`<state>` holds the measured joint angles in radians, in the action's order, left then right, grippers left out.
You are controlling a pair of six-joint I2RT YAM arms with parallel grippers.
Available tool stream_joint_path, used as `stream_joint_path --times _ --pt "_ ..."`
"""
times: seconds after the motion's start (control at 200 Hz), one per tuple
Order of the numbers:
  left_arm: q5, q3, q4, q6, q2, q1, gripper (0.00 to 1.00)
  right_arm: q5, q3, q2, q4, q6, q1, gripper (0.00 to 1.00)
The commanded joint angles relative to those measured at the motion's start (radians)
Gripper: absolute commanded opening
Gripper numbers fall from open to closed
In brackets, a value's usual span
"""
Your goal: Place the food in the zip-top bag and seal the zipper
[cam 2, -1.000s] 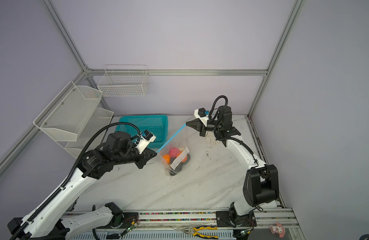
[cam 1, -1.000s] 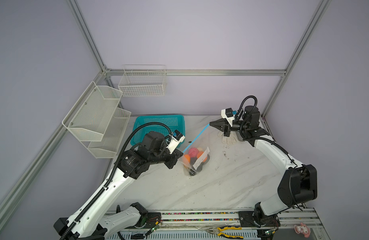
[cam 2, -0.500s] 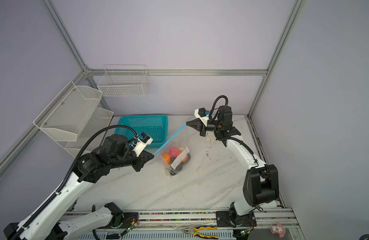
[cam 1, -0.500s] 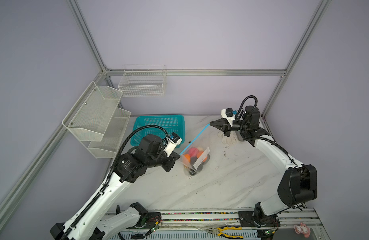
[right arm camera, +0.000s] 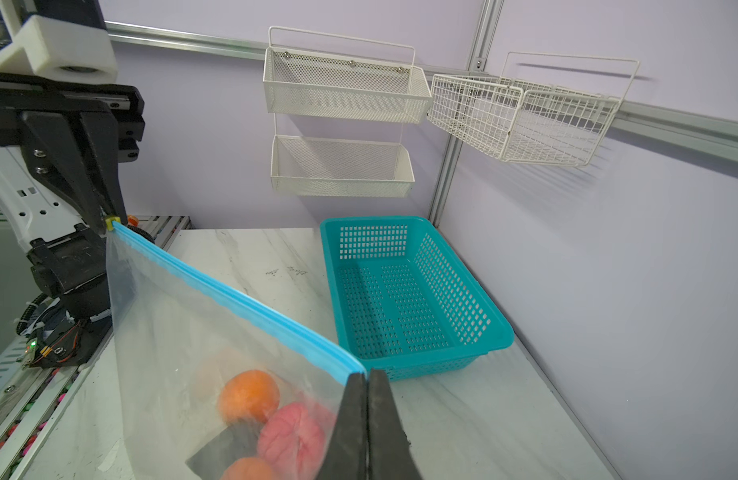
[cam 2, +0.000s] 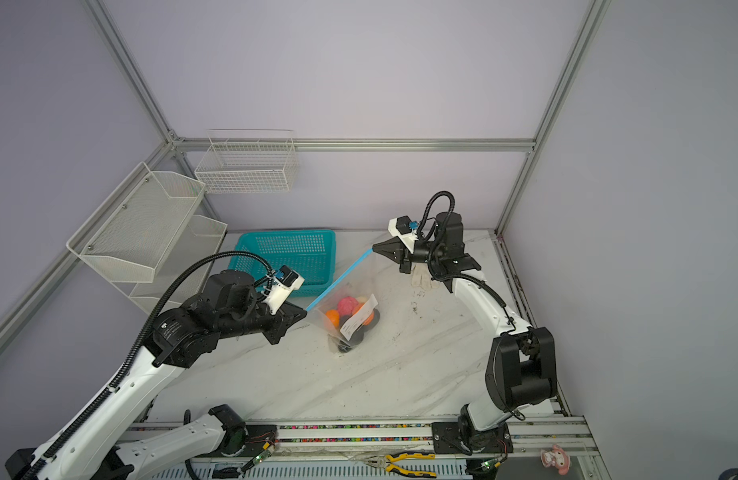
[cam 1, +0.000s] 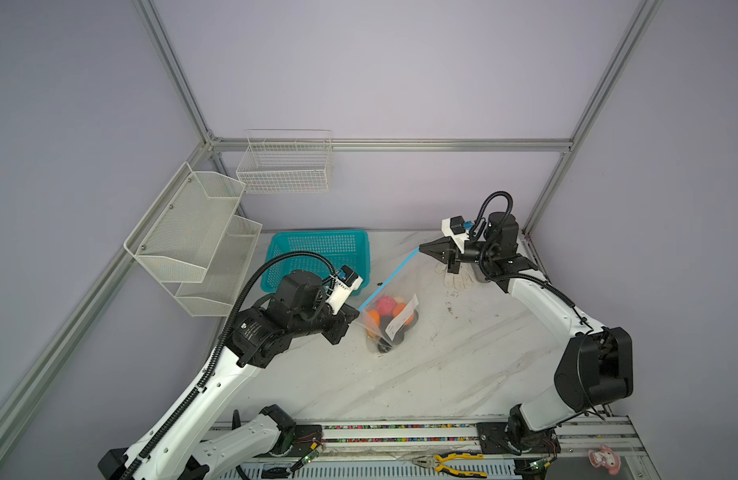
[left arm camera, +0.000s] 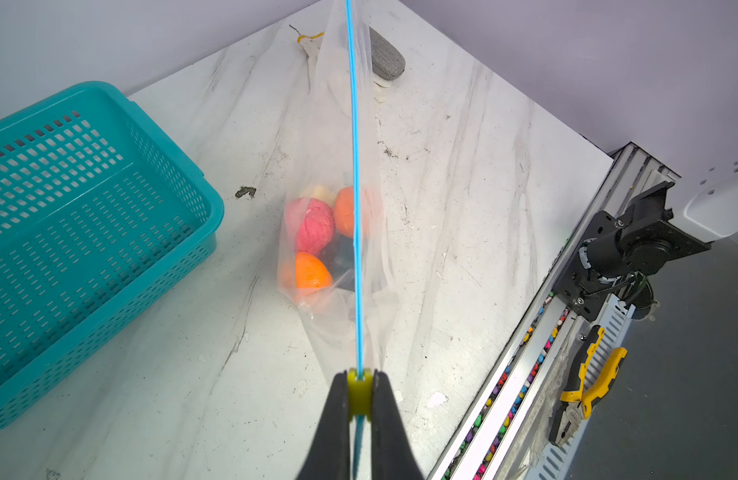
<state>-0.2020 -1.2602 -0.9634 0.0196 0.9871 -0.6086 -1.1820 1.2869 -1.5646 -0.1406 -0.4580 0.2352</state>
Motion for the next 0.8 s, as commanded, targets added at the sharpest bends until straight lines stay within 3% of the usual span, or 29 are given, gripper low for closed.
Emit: stream_joint_path --times 0.0,0.04,0.145,0.235,0.31,0.47,0.645,0.795 --pt "-0.02 0.005 -0.036 0.016 -0.005 0.006 0.12 0.018 0.039 -0.005 -0.005 -0.01 -0.015 0.0" --pt "-0.02 0.0 -0.03 0.02 -0.002 0.006 0.23 0.018 0.039 -0.004 -0.006 -0.011 -0.012 0.0" --pt "-0.041 -0.066 0.049 0.032 0.017 0.005 0.65 0.025 0.029 0.003 -0.012 -0.01 0.001 0.0" --pt "0.002 -0.126 0.215 0.046 0.049 0.007 0.78 0.03 0.017 0.004 -0.038 0.0 0.013 0.0" --pt "0.008 -0.222 0.257 0.057 0.141 0.02 0.78 0.035 0.022 -0.006 -0.039 0.008 0.019 0.0" --pt "-0.103 -0.511 0.118 0.088 0.404 0.05 0.67 0.056 0.04 -0.011 -0.01 0.001 0.021 0.0" --pt "-0.16 -0.575 0.096 0.079 0.532 0.061 0.65 0.062 0.041 -0.013 -0.033 0.021 0.021 0.0" --pt "-0.21 -0.623 0.051 0.078 0.594 0.066 0.57 0.068 0.052 -0.02 -0.025 0.022 0.024 0.0"
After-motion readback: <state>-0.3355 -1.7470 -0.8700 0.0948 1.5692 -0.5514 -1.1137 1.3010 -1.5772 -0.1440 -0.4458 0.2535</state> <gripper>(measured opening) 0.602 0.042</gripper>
